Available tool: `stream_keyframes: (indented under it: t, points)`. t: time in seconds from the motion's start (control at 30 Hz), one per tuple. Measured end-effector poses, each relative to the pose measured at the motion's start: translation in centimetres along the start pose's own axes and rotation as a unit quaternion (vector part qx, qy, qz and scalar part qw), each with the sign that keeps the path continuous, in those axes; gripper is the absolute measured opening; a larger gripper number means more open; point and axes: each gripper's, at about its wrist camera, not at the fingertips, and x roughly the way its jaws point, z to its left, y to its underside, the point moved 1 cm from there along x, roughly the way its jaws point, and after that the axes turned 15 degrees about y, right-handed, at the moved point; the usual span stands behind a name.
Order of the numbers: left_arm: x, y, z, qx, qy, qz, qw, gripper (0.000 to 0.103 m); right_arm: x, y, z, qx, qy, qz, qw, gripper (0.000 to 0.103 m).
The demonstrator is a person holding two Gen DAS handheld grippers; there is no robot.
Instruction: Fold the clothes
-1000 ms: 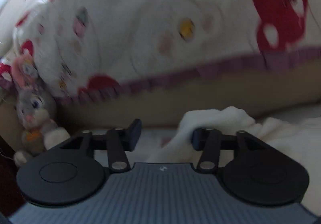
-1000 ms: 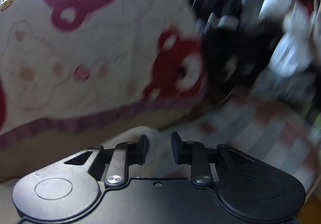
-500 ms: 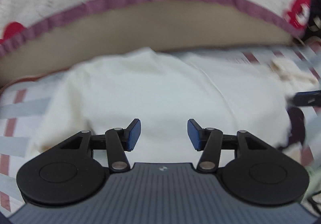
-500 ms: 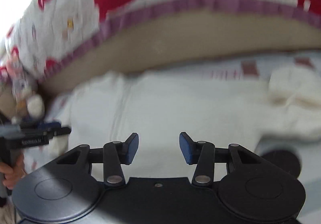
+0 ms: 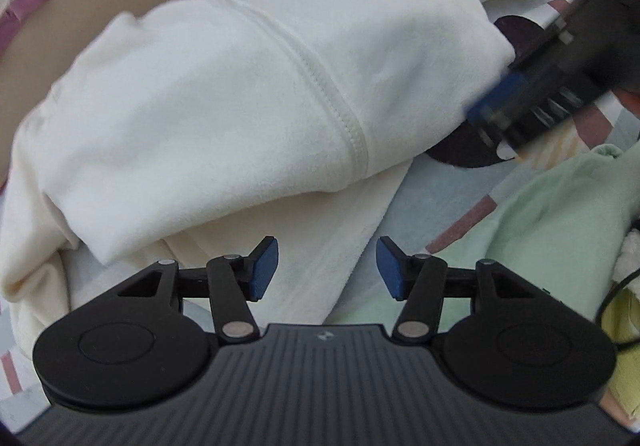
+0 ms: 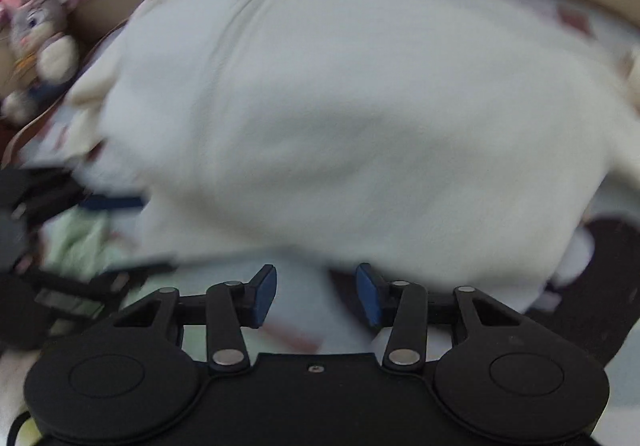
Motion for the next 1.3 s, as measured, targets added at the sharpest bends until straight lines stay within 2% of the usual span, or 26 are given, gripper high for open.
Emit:
stream_keyframes:
  t: [0.03,0.07,0.13,0.2,0.37,0.43,0.6,0.77,0.8,0.83,0.87,0.9,0.93,0.97,1.03,1.1,1.17,1.23,1.3]
  points:
    - [0.0,0.0,0.0,0.000,-0.002,-0.002,1.0000,0.054,0.0,-0.4,-0.4,-0.005,0.023,-0.027,0.999,0.009]
    - [0.0,-0.1,-0.1,0.001,-0.004,-0.006,1.0000,0.054,0.0,-1.0,-1.0,-0.003,0.040,-0.052,0.998,0.004]
    - [-0.2,-0.1,-0.2,0.002,-0.005,-0.016,0.9999,0.058,0.2,-2.4,-2.6,0.021,0.044,-0.086,0.995,0.000]
    - [-0.3,0.0,-0.2,0.000,0.003,-0.022,0.9998,0.059,0.3,-3.3,-3.2,0.030,0.051,-0.109,0.992,0.000]
    - [0.2,-0.1,0.4,-0.014,0.050,-0.003,0.9987,0.060,0.7,-4.9,-4.1,0.036,0.074,-0.159,0.984,0.000]
    - [0.3,-0.1,0.3,-0.014,0.052,-0.002,0.9986,0.065,0.6,-5.1,-4.8,0.054,0.069,-0.169,0.982,0.000]
    - [2.4,-0.1,-0.3,0.012,0.018,0.034,0.9992,0.069,0.6,-6.1,-7.5,0.112,0.089,-0.202,0.969,0.000]
    - [3.7,0.6,-0.2,0.023,-0.020,0.054,0.9981,0.071,1.0,-5.8,-11.3,0.206,0.084,-0.170,0.960,0.000]
    - [3.7,0.7,-0.1,0.026,-0.036,0.052,0.9977,0.063,0.8,-5.6,-11.8,0.224,0.075,-0.163,0.958,0.000]
    - [3.6,0.8,0.1,0.030,-0.053,0.049,0.9969,0.028,0.2,-5.4,-12.1,0.238,0.056,-0.164,0.956,0.004]
    - [3.0,0.6,0.3,0.029,-0.069,0.036,0.9966,0.010,-0.6,-5.0,-12.2,0.248,0.033,-0.166,0.954,0.010]
    - [2.2,0.4,0.5,0.026,-0.084,0.019,0.9959,0.010,-1.4,-4.7,-12.0,0.251,0.010,-0.164,0.954,0.011]
    - [1.4,0.1,0.8,0.024,-0.099,0.003,0.9948,0.010,-2.2,-4.4,-11.7,0.248,-0.013,-0.160,0.955,0.019]
    - [-0.3,-0.5,1.0,0.023,-0.114,-0.029,0.9928,0.010,-2.9,-4.2,-11.1,0.236,-0.025,-0.158,0.958,0.039]
    - [-4.1,-2.1,1.4,0.021,-0.143,-0.104,0.9841,0.010,-4.5,-3.9,-9.1,0.184,-0.017,-0.163,0.969,0.051]
    - [-7.4,-3.5,2.9,-0.005,-0.149,-0.157,0.9762,0.009,-6.2,-3.1,-6.8,0.116,0.007,-0.191,0.975,0.051]
    - [-9.8,-4.5,4.5,-0.029,-0.148,-0.198,0.9685,0.009,-7.7,-1.9,-5.2,0.077,0.002,-0.218,0.973,0.051]
    - [-11.0,-4.9,6.1,-0.047,-0.139,-0.224,0.9635,0.009,-8.8,-0.6,-4.1,0.061,-0.054,-0.237,0.968,0.051]
    - [-11.9,-5.0,7.3,-0.062,-0.128,-0.249,0.9580,0.009,-9.5,0.5,-2.5,0.040,-0.145,-0.239,0.959,0.050]
